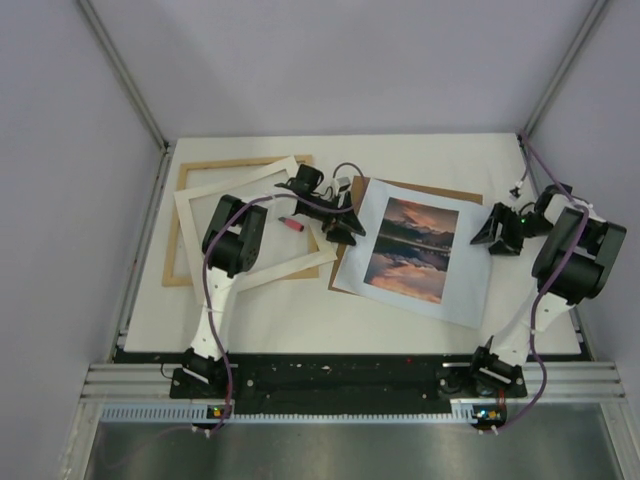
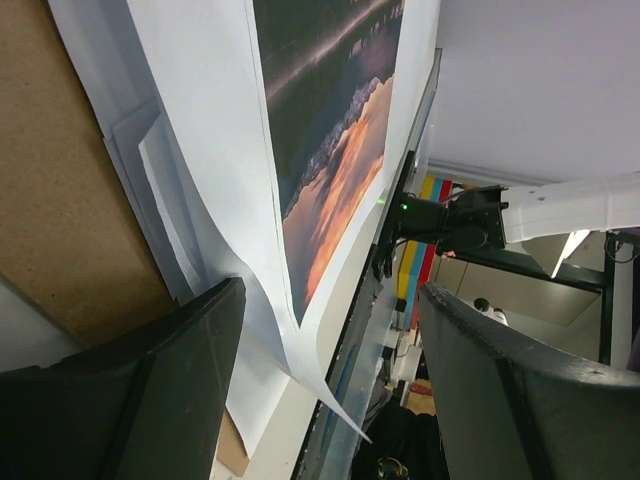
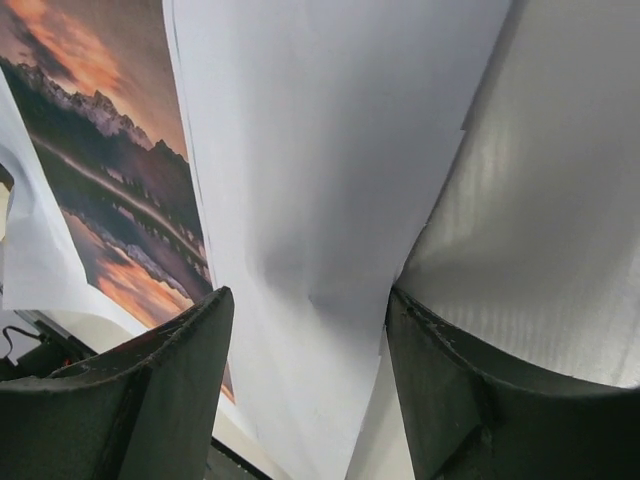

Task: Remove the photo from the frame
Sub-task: Move the photo to the photo frame.

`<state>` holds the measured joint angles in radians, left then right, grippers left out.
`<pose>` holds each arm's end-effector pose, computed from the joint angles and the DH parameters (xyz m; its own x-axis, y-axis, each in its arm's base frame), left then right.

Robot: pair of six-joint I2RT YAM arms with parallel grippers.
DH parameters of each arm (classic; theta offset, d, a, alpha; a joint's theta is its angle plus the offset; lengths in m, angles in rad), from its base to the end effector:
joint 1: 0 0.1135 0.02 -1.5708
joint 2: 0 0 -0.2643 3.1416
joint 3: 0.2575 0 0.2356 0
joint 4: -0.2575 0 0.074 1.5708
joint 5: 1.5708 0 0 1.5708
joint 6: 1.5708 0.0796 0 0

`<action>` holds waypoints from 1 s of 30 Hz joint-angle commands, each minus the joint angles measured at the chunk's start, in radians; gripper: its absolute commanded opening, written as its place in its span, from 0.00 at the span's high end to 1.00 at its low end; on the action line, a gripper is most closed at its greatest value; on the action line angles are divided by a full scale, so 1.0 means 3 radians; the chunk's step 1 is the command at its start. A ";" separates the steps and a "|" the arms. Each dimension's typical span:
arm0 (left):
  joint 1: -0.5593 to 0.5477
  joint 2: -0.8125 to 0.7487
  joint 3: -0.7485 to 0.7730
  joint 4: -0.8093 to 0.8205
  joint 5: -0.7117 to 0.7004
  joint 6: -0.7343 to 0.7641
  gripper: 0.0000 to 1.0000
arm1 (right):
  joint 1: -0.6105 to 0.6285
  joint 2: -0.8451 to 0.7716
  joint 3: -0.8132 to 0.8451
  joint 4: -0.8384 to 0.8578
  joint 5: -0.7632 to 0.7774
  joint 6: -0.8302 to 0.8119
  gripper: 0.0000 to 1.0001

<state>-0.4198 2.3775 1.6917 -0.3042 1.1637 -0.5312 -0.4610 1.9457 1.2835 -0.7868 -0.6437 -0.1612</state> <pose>0.4113 -0.2636 0.1103 -0.9731 0.2147 -0.0842 0.1491 0.3073 -0.9399 0.3348 -0.1129 0.1300 -0.9241 0.3156 -0.2155 0.1441 0.8100 0.5685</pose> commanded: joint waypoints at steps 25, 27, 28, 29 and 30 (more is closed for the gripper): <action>0.0080 -0.0240 -0.0311 -0.0039 -0.0100 0.0272 0.25 | -0.0309 0.0274 -0.0152 0.0148 -0.0022 0.0097 0.40; 0.0070 -0.0230 -0.0326 -0.0044 -0.0116 0.0283 0.25 | -0.0309 0.0284 -0.0157 0.0153 -0.0068 0.0103 0.41; 0.0070 -0.0225 -0.0326 -0.0044 -0.0116 0.0283 0.25 | -0.0309 0.0289 -0.0157 0.0158 -0.0088 0.0103 0.41; 0.0065 -0.0214 -0.0326 -0.0044 -0.0121 0.0273 0.25 | -0.0309 0.0294 -0.0167 0.0158 -0.0099 0.0103 0.42; 0.0065 -0.0204 -0.0326 -0.0044 -0.0131 0.0267 0.26 | -0.0309 0.0305 -0.0167 0.0163 -0.0109 0.0108 0.42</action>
<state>-0.3996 2.3440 1.6146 -0.3138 1.1622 -0.4793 -0.5556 1.9800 1.2728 -0.7956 -0.7387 -0.1062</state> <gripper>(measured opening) 0.750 0.585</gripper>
